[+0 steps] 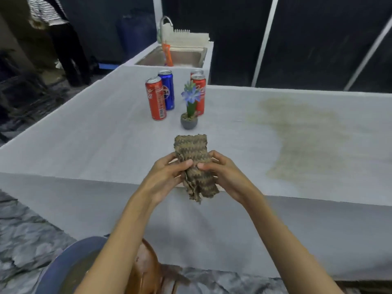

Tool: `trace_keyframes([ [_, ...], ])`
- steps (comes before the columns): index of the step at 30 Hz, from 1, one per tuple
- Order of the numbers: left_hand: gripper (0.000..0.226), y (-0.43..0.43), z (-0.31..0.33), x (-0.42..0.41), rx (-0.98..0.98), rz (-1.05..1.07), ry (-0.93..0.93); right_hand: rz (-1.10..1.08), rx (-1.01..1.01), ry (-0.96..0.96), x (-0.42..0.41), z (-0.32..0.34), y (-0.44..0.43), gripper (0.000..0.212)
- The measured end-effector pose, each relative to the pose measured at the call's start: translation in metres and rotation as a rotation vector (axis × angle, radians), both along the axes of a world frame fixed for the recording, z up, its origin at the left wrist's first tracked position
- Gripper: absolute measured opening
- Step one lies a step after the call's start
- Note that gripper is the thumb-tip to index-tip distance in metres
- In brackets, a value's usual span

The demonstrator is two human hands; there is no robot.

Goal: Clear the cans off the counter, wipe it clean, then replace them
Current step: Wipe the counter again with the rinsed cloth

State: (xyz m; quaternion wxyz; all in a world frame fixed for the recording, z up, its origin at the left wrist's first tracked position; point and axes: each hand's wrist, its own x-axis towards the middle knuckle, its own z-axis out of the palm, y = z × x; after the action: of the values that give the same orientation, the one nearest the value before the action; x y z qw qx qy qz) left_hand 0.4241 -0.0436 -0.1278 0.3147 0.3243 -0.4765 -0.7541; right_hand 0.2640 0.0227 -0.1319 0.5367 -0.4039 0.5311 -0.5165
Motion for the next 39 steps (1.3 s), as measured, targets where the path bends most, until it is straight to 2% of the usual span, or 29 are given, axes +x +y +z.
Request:
trace_keyframes([
  [2,0.037,0.001,0.002,-0.043,-0.005,-0.070,-0.007,-0.079,0.007,-0.067,-0.038,0.003,0.012,0.018],
  [4,0.030,0.005,0.004,-0.087,0.002,-0.121,-0.007,-0.169,0.007,-0.081,-0.075,0.007,0.025,0.033],
  [10,0.031,0.022,0.000,-0.203,-0.023,-0.233,-0.081,-0.479,-0.020,0.086,-0.175,0.011,0.059,0.049],
  [13,0.036,0.030,-0.009,-0.246,-0.131,-0.243,-0.213,-0.581,0.033,0.456,-0.211,0.001,0.069,0.057],
  [14,0.038,0.032,-0.014,-0.257,-0.254,-0.212,-0.347,-0.588,0.072,0.643,-0.219,-0.005,0.070,0.057],
  [16,0.042,0.034,-0.024,-0.270,-0.619,-0.138,-0.723,-0.550,0.226,1.090,-0.229,-0.018,0.073,0.058],
  [17,0.046,0.033,-0.028,-0.272,-0.763,-0.095,-0.857,-0.549,0.262,1.248,-0.233,-0.023,0.074,0.058],
  [18,0.050,0.031,-0.032,-0.271,-0.834,-0.059,-0.924,-0.558,0.235,1.313,-0.234,-0.026,0.073,0.056],
  [21,0.045,0.021,-0.039,-0.260,-0.979,0.016,-0.949,-0.427,0.039,1.299,-0.226,-0.034,0.061,0.049],
  [23,0.039,0.015,-0.042,-0.252,-1.067,0.061,-0.933,-0.234,0.048,1.296,-0.209,-0.046,0.049,0.053],
  [25,0.039,0.008,-0.044,-0.240,-1.119,0.093,-0.919,-0.135,0.101,1.326,-0.203,-0.059,0.036,0.058],
  [28,0.043,-0.007,-0.050,-0.212,-1.166,0.052,-0.972,-0.119,0.159,1.327,-0.213,-0.057,0.003,0.059],
  [31,0.049,-0.023,-0.055,-0.187,-1.128,-0.024,-1.081,-0.113,0.223,1.313,-0.201,-0.053,-0.029,0.061],
  [36,0.051,-0.030,-0.064,-0.169,-1.056,-0.099,-1.095,-0.027,-0.033,1.327,-0.125,-0.070,0.000,0.059],
  [39,0.052,-0.022,-0.070,-0.163,-1.095,-0.155,-1.089,-0.075,-0.045,1.358,-0.142,-0.078,0.050,0.057],
])
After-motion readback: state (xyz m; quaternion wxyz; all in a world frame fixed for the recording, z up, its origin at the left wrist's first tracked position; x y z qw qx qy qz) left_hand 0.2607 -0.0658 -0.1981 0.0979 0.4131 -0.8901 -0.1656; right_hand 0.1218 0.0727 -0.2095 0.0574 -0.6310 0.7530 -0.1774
